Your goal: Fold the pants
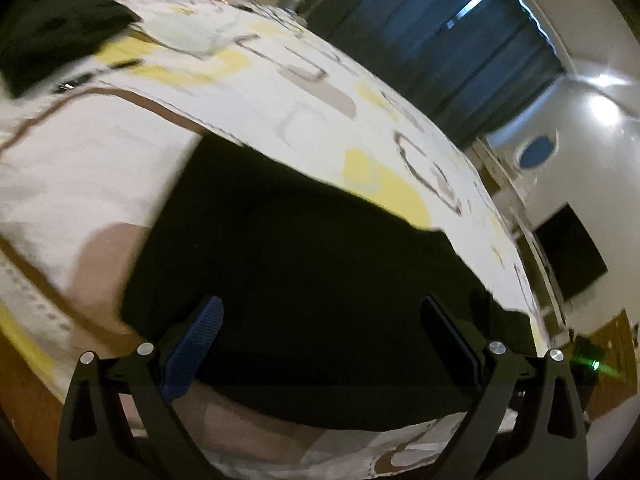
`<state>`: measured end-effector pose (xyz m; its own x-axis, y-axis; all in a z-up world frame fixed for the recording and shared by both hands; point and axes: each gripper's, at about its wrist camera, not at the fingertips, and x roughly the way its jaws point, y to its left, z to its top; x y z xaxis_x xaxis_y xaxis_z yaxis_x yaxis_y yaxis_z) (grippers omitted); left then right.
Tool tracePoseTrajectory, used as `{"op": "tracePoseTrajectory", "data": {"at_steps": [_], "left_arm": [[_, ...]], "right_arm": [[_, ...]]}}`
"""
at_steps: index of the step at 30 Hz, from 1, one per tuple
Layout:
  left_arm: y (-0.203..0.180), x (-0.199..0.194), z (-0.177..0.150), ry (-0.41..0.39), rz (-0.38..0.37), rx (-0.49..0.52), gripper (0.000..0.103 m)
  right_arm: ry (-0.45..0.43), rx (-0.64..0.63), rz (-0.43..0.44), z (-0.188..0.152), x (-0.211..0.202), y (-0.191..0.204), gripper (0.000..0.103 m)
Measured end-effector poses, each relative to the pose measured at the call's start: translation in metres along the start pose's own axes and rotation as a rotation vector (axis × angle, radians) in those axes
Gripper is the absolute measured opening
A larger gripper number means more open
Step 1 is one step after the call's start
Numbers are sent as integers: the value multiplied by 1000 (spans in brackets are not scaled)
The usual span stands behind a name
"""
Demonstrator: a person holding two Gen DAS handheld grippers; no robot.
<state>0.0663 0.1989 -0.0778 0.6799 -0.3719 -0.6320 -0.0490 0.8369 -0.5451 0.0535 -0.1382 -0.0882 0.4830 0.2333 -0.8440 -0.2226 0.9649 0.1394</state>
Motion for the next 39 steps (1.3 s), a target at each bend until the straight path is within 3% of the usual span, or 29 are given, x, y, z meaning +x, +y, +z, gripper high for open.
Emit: {"op": "tracePoseTrajectory", "data": {"at_steps": [6,13,20,24,28,33,39], "left_arm": [[35,-11,11,2,39,-63,98],[72,2,19,67,-88,-255,98],[75,-6,37,57,-177,-219,98],[84,-7,50,46,-173,-240,98],[91,6,58,88,-147,-236,98],[81,27,63,161,-181,-176,98],[84,38,63,188,-233,-197,98]], "right_arm": [[10,-54,-35,-4,2,12,83],[13,-31,-17,-2,2,9,84],[15,-28,-14,-2,1,8,84],[17,-24,-11,-3,3,8,85],[20,-33,-16,-4,4,10,87],[22,-28,-12,-2,5,10,88],[21,-11,10,-2,4,6,88]]}}
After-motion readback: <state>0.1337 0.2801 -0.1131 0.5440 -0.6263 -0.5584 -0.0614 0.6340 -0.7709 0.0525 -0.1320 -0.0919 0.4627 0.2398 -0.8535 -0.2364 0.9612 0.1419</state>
